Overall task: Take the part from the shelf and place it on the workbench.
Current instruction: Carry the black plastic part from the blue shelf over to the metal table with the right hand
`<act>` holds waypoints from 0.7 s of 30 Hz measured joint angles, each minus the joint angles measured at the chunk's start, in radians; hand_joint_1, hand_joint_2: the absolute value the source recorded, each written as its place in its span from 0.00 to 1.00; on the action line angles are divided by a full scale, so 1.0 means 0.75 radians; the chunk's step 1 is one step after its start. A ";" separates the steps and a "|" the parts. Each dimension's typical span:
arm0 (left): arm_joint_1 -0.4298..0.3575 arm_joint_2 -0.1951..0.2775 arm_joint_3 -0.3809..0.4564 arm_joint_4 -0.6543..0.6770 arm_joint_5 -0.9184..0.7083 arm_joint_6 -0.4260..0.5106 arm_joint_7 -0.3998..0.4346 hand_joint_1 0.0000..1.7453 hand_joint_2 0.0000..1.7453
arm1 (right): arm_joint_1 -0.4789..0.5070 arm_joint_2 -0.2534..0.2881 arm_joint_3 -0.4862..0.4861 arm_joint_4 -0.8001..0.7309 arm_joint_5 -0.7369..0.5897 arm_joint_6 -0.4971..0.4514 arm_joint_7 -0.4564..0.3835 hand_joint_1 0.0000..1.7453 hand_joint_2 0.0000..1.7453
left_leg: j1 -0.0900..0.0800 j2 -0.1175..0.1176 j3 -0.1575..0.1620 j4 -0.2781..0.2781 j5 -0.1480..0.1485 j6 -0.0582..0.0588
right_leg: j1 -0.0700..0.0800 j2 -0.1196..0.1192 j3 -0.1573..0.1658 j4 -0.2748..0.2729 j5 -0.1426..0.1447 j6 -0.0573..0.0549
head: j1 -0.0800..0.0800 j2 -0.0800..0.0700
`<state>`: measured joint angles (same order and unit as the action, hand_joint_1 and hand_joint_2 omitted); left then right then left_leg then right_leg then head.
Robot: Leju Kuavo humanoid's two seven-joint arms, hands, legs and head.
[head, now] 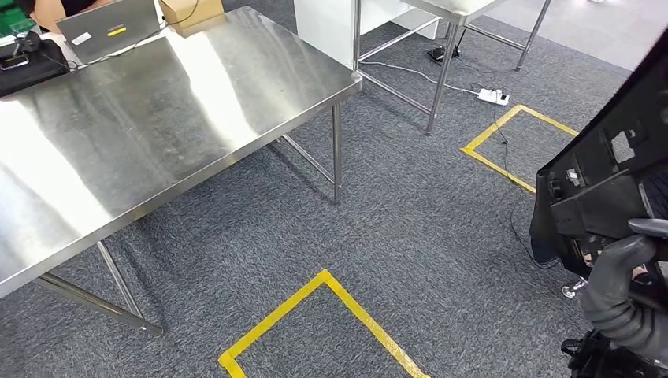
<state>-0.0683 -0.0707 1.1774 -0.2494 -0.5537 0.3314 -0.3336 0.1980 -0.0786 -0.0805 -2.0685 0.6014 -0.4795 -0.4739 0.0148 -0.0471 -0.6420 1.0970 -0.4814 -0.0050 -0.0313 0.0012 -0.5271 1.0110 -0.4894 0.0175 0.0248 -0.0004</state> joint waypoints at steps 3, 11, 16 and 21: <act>-0.004 -0.003 -0.006 0.002 -0.013 0.000 0.000 0.00 1.00 | 0.001 -0.002 0.000 0.000 -0.003 0.001 0.001 0.99 1.00 | -0.001 0.058 -0.125 0.259 -0.119 -0.004 | 0.012 -0.051 -0.007 0.000 -0.002 -0.010 | -0.003 0.000; -0.002 0.000 -0.040 0.003 -0.066 -0.002 -0.007 0.00 1.00 | -0.023 -0.012 0.002 0.000 -0.018 0.012 0.002 0.99 1.00 | -0.029 0.101 0.083 -0.111 0.020 0.045 | 0.029 -0.119 -0.005 -0.004 -0.008 0.007 | -0.002 0.000; -0.002 -0.007 -0.057 0.004 -0.079 -0.004 -0.014 0.00 1.00 | -0.025 -0.023 0.006 -0.001 -0.031 0.021 -0.009 0.99 1.00 | -0.015 0.075 0.128 -0.164 0.036 0.077 | 0.026 -0.033 -0.081 0.167 -0.079 0.018 | 0.002 0.000; 0.004 -0.020 -0.066 0.006 -0.097 -0.013 -0.031 0.00 1.00 | -0.007 -0.036 0.007 0.004 -0.070 0.026 -0.044 0.99 1.00 | -0.012 0.035 0.164 -0.163 -0.003 0.078 | 0.017 -0.006 -0.216 0.319 -0.060 0.060 | 0.003 0.000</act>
<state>-0.0657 -0.0855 1.1276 -0.2447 -0.6264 0.3220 -0.3567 0.1929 -0.1056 -0.0751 -2.0654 0.5490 -0.4597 -0.5072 0.0062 -0.0211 -0.5192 0.9749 -0.4833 0.0532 -0.0186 -0.0030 -0.6889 1.2503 -0.5344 0.0624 0.0273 -0.0004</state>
